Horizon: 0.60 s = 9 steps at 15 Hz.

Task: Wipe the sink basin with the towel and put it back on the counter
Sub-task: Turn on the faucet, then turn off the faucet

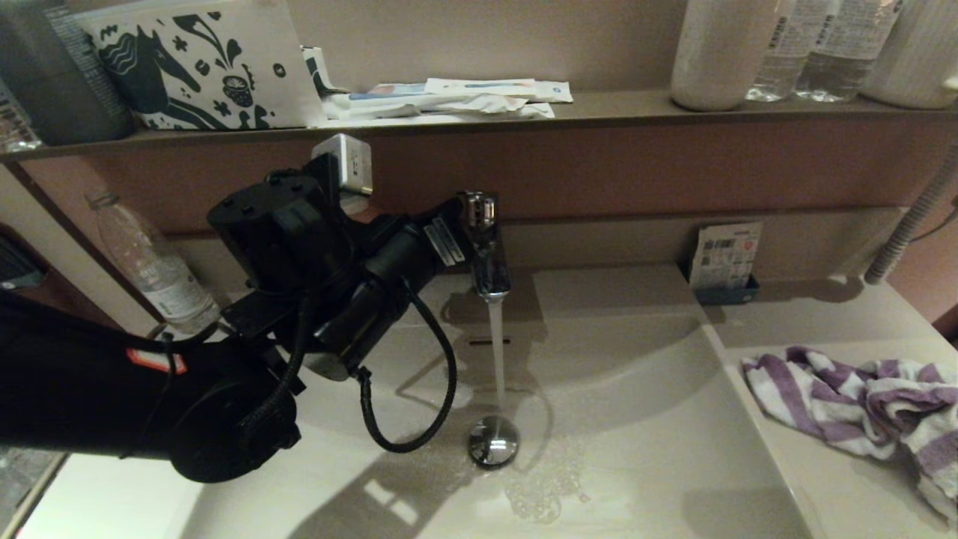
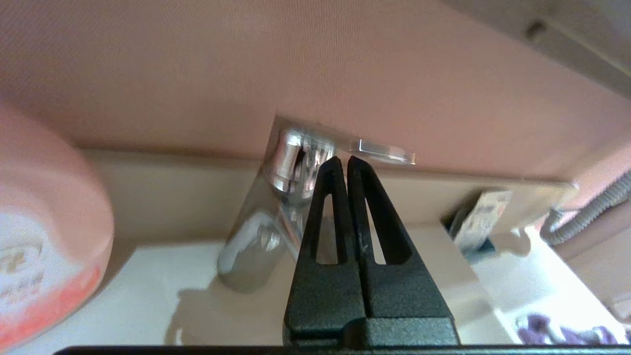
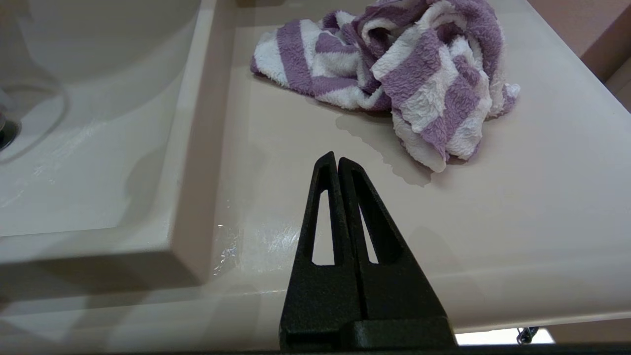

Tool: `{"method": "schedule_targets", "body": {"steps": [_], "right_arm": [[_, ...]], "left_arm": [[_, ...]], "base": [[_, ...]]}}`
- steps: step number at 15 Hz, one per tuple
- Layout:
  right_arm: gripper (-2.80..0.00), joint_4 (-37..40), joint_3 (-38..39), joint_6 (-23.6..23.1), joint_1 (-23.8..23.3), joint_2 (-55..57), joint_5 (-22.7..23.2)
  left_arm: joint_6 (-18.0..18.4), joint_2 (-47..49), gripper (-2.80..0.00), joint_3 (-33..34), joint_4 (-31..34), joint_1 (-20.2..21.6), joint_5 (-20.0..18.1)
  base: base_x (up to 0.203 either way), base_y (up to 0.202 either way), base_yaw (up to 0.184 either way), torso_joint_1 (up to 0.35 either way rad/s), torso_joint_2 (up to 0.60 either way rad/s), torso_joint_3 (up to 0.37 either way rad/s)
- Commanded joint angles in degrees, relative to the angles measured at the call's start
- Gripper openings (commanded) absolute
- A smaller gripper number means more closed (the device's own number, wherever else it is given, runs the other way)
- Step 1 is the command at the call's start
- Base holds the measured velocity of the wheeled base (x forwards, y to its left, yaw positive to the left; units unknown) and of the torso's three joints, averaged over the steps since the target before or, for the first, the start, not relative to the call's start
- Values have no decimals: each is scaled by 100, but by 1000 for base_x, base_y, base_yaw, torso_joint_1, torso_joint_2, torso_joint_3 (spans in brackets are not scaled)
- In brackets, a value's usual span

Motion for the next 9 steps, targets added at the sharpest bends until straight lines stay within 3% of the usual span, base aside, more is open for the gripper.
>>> {"method": "schedule_targets", "body": {"steps": [1, 3, 9], "right_arm": [[-280, 0, 1, 0, 0, -2, 1], [-280, 0, 1, 0, 0, -2, 1], [-280, 0, 1, 0, 0, -2, 1]], "left_arm": [[-6, -98, -280, 362, -33, -70, 17], [117, -247, -280, 761, -249, -87, 10], [392, -554, -280, 981, -309, -27, 9]], "base": [[0, 0, 0, 0, 0, 0], [0, 0, 0, 0, 0, 0], [0, 0, 0, 0, 0, 0]]}}
